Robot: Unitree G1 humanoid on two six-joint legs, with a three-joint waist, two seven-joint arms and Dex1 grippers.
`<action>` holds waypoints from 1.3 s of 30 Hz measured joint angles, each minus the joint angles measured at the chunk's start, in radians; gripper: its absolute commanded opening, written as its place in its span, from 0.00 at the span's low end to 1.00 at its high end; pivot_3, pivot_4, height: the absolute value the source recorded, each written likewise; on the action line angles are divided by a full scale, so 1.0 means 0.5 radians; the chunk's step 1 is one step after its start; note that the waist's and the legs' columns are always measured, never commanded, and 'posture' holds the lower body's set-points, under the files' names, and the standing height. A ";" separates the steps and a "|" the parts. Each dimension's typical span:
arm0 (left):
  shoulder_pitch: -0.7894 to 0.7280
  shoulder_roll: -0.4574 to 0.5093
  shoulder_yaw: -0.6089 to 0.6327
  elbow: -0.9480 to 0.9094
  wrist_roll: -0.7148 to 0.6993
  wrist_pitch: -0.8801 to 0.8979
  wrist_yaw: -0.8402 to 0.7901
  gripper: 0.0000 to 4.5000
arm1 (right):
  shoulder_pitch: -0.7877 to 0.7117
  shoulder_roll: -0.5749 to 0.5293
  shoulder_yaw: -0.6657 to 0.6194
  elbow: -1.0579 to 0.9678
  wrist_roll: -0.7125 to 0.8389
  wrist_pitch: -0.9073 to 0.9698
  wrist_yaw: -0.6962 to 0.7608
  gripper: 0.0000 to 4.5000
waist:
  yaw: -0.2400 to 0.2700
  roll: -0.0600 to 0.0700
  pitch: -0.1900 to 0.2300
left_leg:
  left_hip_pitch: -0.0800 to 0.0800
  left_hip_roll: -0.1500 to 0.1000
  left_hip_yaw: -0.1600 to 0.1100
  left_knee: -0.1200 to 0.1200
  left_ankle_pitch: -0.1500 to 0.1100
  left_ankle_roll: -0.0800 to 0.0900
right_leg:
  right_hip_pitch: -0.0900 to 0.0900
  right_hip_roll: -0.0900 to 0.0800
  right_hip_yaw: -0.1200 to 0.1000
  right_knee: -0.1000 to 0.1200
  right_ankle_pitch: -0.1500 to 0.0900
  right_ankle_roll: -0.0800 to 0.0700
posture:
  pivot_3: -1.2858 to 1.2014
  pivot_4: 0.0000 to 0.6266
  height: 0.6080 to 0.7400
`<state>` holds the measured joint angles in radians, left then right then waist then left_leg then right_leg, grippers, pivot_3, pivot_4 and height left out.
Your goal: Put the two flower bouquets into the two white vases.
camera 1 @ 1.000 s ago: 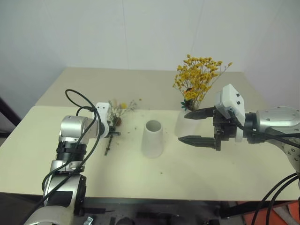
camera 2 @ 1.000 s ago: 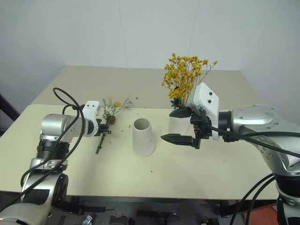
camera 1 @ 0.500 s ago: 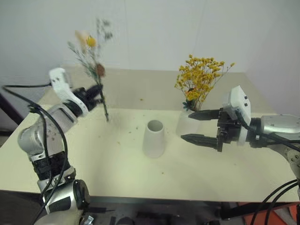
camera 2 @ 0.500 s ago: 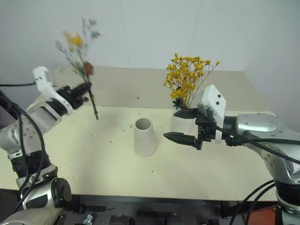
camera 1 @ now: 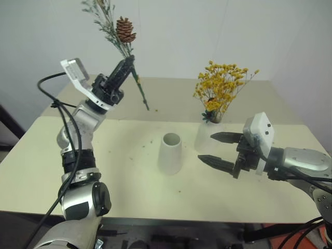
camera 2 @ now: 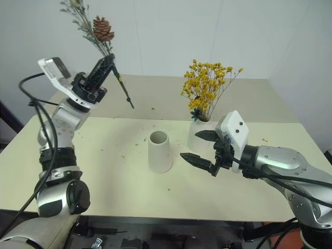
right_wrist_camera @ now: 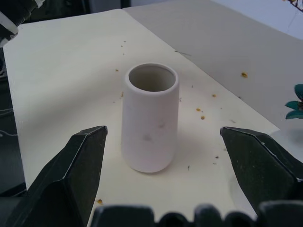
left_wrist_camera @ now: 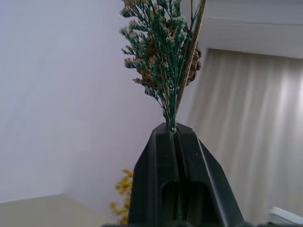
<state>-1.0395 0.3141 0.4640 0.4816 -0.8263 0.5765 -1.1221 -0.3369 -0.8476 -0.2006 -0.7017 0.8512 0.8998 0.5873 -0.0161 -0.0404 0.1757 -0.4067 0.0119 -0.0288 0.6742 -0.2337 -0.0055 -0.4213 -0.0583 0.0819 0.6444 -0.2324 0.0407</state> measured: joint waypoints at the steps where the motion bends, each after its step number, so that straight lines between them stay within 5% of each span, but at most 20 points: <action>1: -0.032 0.001 -0.030 0.066 0.003 -0.015 -0.069 0.00 | 0.018 0.000 -0.009 -0.008 0.001 0.001 -0.010 1.00 | -0.005 0.000 0.000 | -0.001 0.000 0.000 0.000 0.000 0.000 | 0.000 0.000 0.000 0.000 0.000 0.000 | 0.52 0.24 1.00; 12: -0.100 0.005 -0.410 0.409 0.250 -0.341 -0.730 0.00 | 0.181 -0.024 -0.031 -0.110 -0.032 0.003 -0.107 1.00 | -0.011 0.000 0.000 | -0.001 0.001 0.000 0.001 0.000 0.000 | 0.000 0.001 0.001 0.000 0.000 0.000 | 0.52 0.24 1.00; 39: 0.253 -0.181 -0.497 0.481 0.394 -0.631 -0.906 0.00 | 0.337 -0.062 -0.114 -0.145 -0.114 -0.013 -0.127 1.00 | -0.002 0.000 0.000 | -0.001 0.001 -0.001 0.004 -0.001 0.001 | 0.000 0.002 0.001 0.002 -0.001 0.001 | 0.52 0.24 1.00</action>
<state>-0.9131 0.2235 0.2155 0.7219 -0.6295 0.2609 -1.5752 -0.1684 -0.8786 -0.2578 -0.7742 0.7941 0.8935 0.5236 -0.0170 -0.0404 0.1757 -0.4073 0.0124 -0.0292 0.6763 -0.2340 -0.0048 -0.4211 -0.0574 0.0824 0.6454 -0.2327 0.0410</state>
